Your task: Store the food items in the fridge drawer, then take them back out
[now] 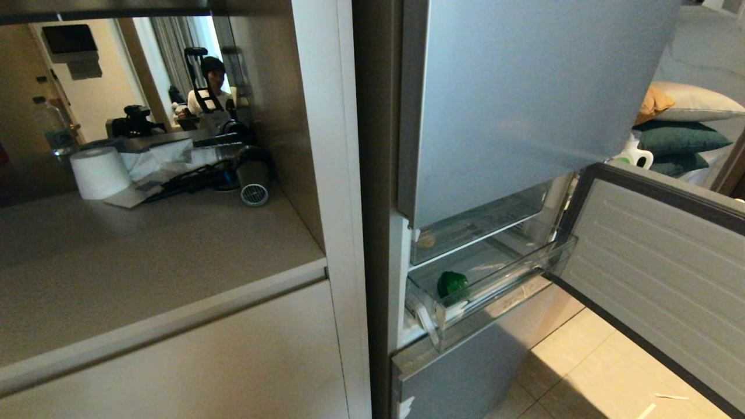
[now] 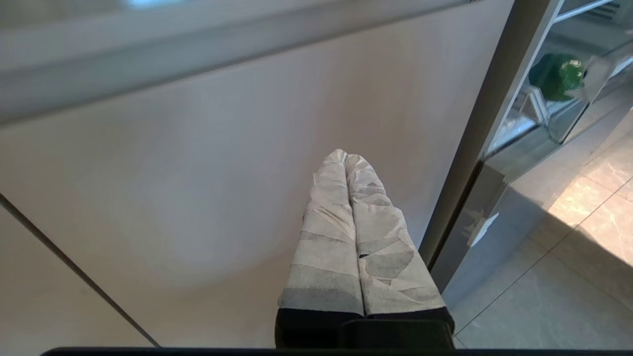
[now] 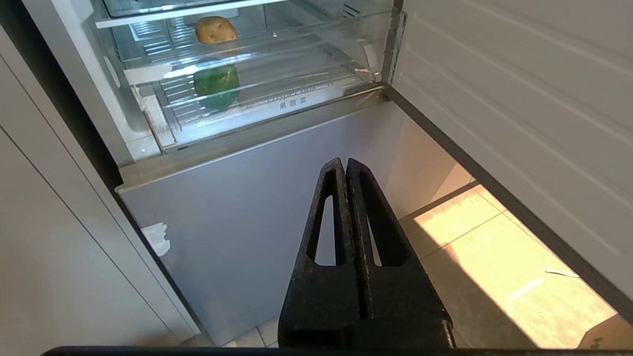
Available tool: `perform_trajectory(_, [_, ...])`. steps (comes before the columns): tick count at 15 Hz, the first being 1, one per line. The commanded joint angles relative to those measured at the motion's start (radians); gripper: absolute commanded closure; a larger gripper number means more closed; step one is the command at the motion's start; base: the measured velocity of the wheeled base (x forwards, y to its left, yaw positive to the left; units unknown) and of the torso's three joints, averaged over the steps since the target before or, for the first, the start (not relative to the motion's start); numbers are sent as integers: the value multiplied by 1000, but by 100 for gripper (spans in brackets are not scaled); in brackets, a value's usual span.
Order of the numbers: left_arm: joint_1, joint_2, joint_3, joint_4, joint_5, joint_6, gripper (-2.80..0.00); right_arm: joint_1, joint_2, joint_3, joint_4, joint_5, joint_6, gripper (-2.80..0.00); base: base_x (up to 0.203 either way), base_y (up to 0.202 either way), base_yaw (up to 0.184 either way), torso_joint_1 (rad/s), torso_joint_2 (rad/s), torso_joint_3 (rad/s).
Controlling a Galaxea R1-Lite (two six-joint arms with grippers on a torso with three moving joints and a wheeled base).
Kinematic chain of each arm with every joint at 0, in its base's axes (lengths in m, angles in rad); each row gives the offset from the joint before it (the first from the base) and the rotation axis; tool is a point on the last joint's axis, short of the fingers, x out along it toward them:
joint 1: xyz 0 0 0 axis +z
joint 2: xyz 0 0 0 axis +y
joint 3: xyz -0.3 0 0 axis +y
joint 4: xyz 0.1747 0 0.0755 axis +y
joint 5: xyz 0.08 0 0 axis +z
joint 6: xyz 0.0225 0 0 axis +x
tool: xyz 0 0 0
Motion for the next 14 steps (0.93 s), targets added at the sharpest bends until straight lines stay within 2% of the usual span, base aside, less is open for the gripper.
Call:
perform_trajectory(1, [0,0,0,1,0,0,0,0,-1,-1,1,-1,0,0,0,0,0,151,-312,-156])
perform_trajectory(6, [0,0,0,2,-1,0,0,0,-1,-1,1,-1,2,0,0,0,0,111,-231,-122])
perform_trajectory(9, [0,2,0,2,-1,0,0,0,-1,-1,1,-1,0,0,0,0,0,9,-40,-10])
perform_trajectory(12, [0,0,0,2,-1,0,0,0,-1,1,0,5,-30,0,0,0,0,0,0,0])
perform_trajectory(14, [0,0,0,2,-1,0,0,-2,4,-42,4,-6,-94,0,0,0,0,0,0,0])
